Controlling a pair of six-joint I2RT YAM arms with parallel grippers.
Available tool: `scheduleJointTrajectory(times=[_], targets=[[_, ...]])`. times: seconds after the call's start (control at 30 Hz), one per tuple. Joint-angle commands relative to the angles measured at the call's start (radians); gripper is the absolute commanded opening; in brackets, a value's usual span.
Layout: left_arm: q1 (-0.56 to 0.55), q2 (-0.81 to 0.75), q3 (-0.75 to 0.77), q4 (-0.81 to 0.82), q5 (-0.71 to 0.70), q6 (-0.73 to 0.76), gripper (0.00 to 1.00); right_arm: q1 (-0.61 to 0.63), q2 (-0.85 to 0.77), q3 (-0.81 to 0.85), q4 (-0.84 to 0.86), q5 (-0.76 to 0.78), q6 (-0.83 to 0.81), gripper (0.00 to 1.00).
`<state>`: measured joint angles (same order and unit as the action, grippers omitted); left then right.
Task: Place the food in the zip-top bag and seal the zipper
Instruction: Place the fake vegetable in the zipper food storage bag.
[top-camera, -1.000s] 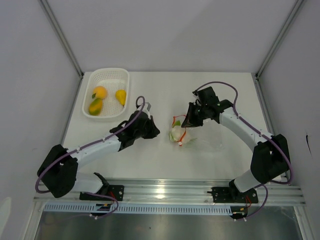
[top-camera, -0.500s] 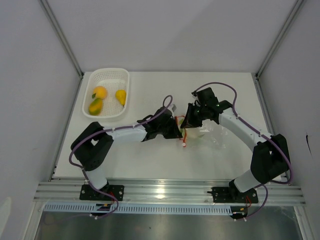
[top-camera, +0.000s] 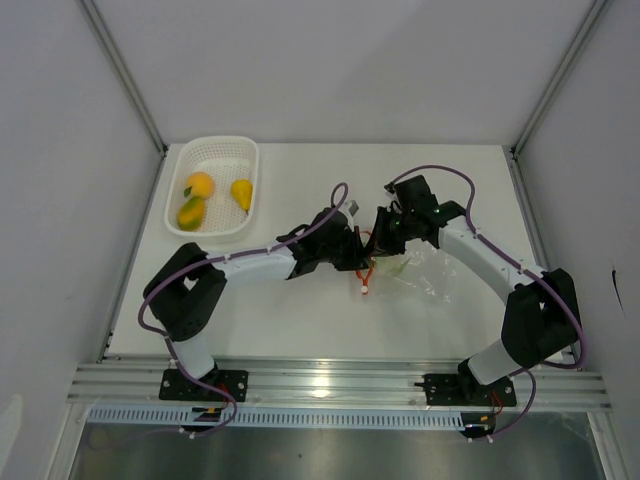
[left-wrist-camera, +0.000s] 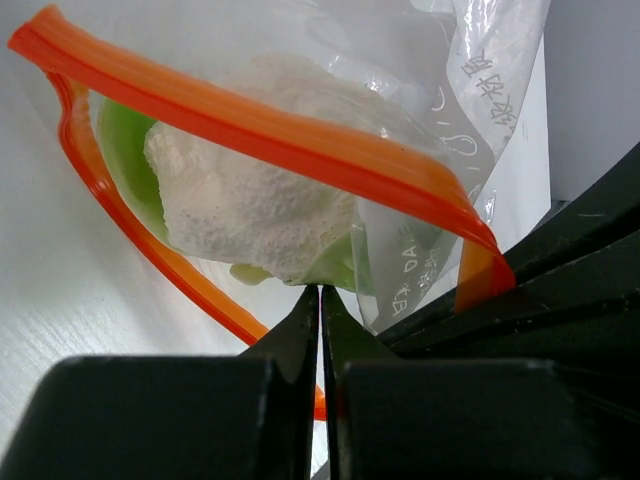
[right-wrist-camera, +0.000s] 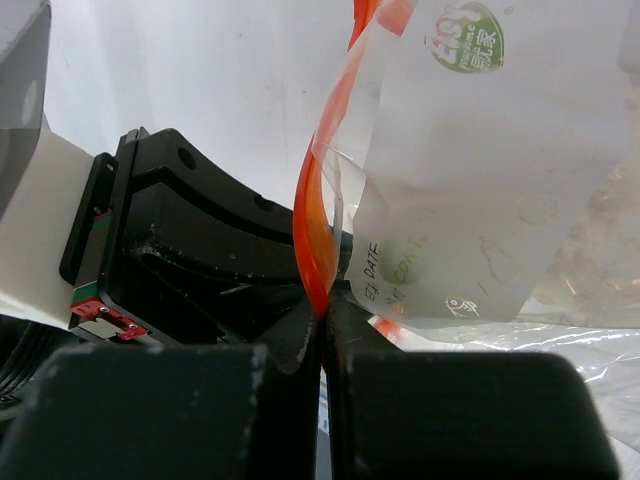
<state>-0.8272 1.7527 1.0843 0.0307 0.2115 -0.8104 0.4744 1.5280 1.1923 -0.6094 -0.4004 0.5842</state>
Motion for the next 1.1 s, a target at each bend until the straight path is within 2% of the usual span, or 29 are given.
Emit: scheduleJointTrajectory(times=[0.0,0.2,0.27,0.4,0.43,0.47,0.53,0.6,0.8,0.83,1.07], targets=[[-0.012,0.004,-0.006,0.069,0.037,0.017,0.01,-0.003,-0.006,-0.002,0.022,-0.012,-0.004,0.00],[-0.012,-0.012,-0.063,0.084,0.066,0.020,0.01,-0.026,-0.019,-0.014,0.005,-0.005,-0.024,0.00],[-0.013,-0.028,-0.080,0.066,0.037,0.027,0.04,-0.031,-0.022,-0.010,-0.013,0.008,-0.035,0.00],[-0.003,-0.068,-0.115,0.067,-0.012,0.059,0.21,-0.034,-0.031,0.001,-0.041,0.044,-0.058,0.00],[0.000,-0.079,-0.121,0.075,-0.026,0.072,0.34,-0.031,-0.032,0.000,-0.046,0.046,-0.064,0.00],[0.000,-0.090,-0.132,0.081,-0.029,0.080,0.41,-0.034,-0.037,0.001,-0.050,0.048,-0.066,0.00],[0.002,-0.116,-0.138,0.075,-0.047,0.103,0.51,-0.036,-0.042,-0.003,-0.053,0.048,-0.067,0.00],[0.000,-0.130,-0.138,0.068,-0.063,0.116,0.56,-0.034,-0.046,-0.005,-0.053,0.046,-0.066,0.00],[0.019,-0.188,-0.178,0.058,-0.127,0.137,0.51,-0.037,-0.055,-0.011,-0.053,0.044,-0.067,0.00],[0.026,-0.196,-0.198,0.058,-0.135,0.139,0.46,-0.037,-0.057,-0.011,-0.053,0.043,-0.067,0.00],[0.141,-0.245,-0.233,0.063,-0.132,0.145,0.31,-0.037,-0.061,-0.022,-0.049,0.035,-0.069,0.00]])
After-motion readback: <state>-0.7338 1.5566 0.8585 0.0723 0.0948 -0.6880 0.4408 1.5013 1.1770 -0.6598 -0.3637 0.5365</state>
